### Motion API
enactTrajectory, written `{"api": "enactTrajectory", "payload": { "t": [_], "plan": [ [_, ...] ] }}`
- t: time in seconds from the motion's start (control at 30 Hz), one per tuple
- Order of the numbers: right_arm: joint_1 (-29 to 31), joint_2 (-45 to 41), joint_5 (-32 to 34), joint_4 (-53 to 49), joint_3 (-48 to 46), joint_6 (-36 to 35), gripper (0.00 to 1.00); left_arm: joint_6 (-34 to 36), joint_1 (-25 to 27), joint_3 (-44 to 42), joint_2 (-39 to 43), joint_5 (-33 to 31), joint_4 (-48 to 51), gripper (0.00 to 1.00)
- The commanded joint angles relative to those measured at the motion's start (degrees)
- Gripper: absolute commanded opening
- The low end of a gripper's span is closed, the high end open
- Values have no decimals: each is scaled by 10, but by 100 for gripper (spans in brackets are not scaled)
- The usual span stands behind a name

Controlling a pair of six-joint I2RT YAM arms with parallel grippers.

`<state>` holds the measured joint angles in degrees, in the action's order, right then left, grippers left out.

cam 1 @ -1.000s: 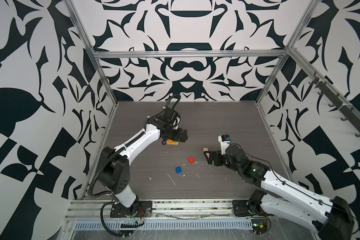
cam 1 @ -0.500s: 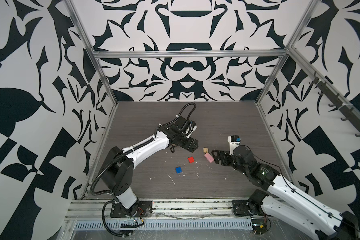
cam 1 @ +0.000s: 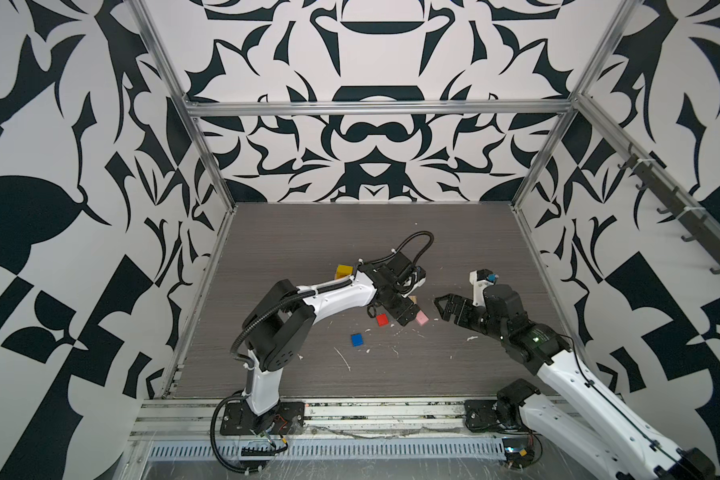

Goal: Build the wood block tower
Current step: 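Lift the left gripper and move it to the pink block, then lower the left gripper around the pink block and close it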

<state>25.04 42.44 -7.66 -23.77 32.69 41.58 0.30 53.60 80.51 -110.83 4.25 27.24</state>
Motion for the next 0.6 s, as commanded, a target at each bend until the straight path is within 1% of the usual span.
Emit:
{"api": "enactTrajectory", "payload": {
  "t": [0.0, 0.1, 0.33, 0.57],
  "plan": [
    [-8, -11, -17, -11, 28, -1, 98, 20, 13, 37, -25, 0, 8, 90],
    [-11, -16, -13, -20, 32, -1, 97, 24, 20, 55, -45, 2, 8, 89],
    [-11, -52, 35, -51, 41, 0, 97, 24, 29, 80, -77, 6, 7, 87],
    [-12, -60, 49, -59, 37, 1, 96, 17, 33, 98, -97, 10, 9, 86]
  ]
}}
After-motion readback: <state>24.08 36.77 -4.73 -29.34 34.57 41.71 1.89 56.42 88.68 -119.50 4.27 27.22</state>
